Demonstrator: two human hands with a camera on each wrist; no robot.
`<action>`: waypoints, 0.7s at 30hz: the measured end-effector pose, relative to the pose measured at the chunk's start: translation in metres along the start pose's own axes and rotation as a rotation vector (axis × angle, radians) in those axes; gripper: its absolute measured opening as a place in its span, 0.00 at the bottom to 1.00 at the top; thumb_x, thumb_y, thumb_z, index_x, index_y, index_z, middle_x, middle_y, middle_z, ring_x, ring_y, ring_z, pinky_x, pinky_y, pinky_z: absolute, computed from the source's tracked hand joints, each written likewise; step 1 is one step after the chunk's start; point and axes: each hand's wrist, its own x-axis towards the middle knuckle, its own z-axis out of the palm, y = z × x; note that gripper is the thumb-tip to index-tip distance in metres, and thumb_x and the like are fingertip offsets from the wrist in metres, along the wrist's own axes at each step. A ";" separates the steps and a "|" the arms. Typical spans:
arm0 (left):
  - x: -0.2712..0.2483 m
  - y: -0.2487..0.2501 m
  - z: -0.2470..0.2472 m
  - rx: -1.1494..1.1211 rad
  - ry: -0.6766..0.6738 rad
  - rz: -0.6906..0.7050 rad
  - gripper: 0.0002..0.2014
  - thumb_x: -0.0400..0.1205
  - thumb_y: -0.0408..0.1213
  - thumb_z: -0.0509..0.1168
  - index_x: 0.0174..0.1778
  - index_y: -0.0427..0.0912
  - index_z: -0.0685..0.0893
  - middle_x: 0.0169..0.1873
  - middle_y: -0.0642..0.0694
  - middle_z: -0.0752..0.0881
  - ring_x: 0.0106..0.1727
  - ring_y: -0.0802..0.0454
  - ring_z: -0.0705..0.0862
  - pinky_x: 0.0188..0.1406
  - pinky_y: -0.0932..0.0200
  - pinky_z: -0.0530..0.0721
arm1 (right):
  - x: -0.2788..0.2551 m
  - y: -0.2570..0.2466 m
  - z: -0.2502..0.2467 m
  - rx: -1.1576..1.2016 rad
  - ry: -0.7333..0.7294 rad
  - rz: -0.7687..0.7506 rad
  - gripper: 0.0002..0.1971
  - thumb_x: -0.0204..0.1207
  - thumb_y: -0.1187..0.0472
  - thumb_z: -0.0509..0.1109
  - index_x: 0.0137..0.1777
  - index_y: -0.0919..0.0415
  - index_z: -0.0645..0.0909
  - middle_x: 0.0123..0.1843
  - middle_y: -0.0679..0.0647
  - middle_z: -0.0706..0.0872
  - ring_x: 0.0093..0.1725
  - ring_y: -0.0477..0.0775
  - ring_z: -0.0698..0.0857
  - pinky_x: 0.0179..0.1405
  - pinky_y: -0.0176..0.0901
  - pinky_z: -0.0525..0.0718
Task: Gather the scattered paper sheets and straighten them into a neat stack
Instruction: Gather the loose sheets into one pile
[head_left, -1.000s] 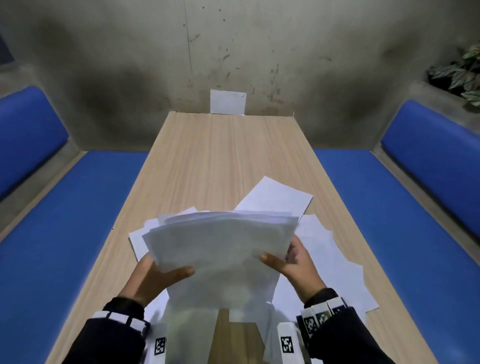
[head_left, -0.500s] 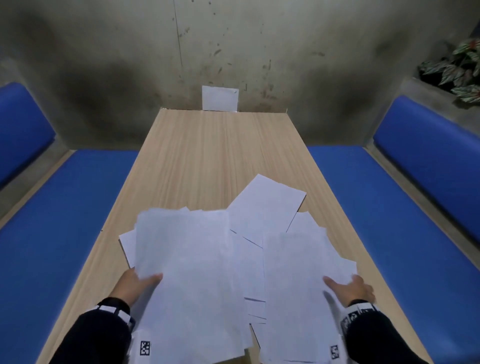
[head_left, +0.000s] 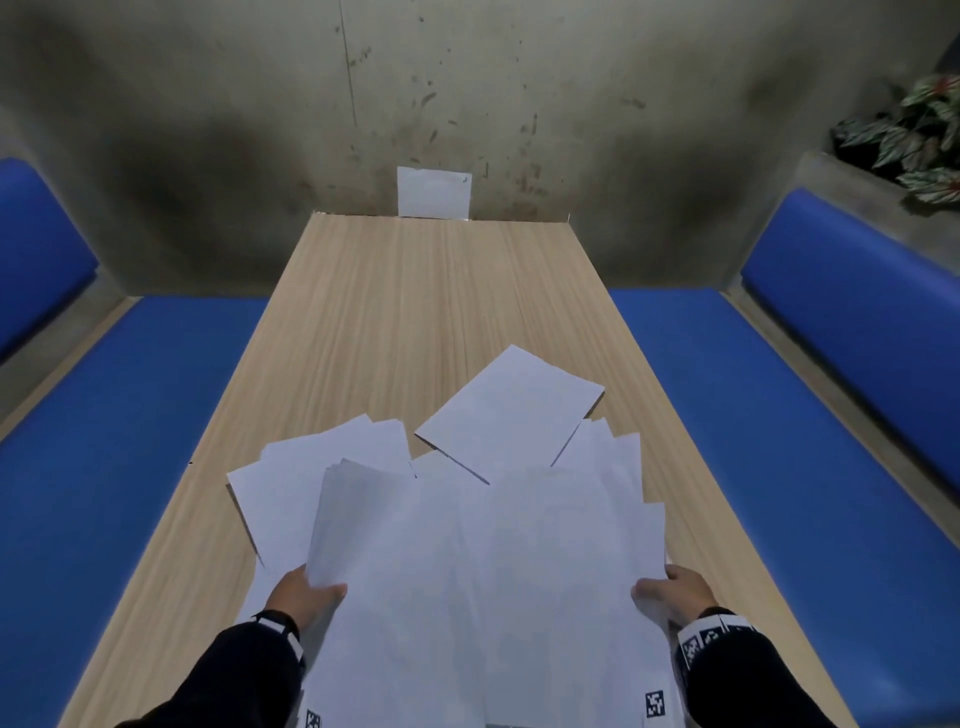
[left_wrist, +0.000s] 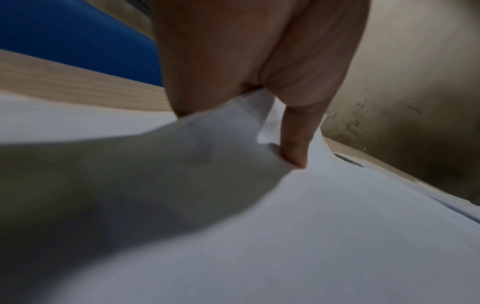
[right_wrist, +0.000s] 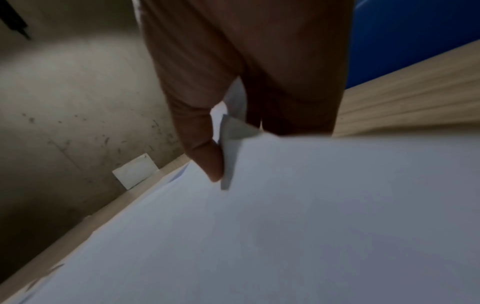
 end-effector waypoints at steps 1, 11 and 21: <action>0.000 0.000 0.000 -0.004 -0.006 0.005 0.21 0.61 0.41 0.66 0.49 0.35 0.78 0.45 0.35 0.81 0.48 0.40 0.79 0.49 0.52 0.74 | -0.006 -0.003 0.002 0.062 -0.026 -0.004 0.26 0.60 0.73 0.78 0.56 0.84 0.74 0.55 0.70 0.83 0.52 0.60 0.79 0.49 0.46 0.76; 0.000 -0.001 0.000 -0.027 -0.005 0.013 0.20 0.56 0.41 0.62 0.43 0.36 0.78 0.42 0.35 0.82 0.43 0.41 0.79 0.43 0.56 0.73 | -0.016 0.000 -0.003 0.035 0.133 -0.163 0.16 0.77 0.79 0.64 0.64 0.76 0.81 0.52 0.66 0.84 0.46 0.62 0.84 0.48 0.50 0.82; 0.012 -0.009 0.002 0.012 0.010 0.025 0.07 0.73 0.30 0.66 0.46 0.35 0.78 0.43 0.35 0.82 0.44 0.40 0.79 0.42 0.56 0.72 | -0.058 -0.001 -0.098 0.188 0.352 -0.380 0.07 0.73 0.76 0.71 0.37 0.66 0.83 0.34 0.58 0.82 0.38 0.55 0.79 0.23 0.31 0.82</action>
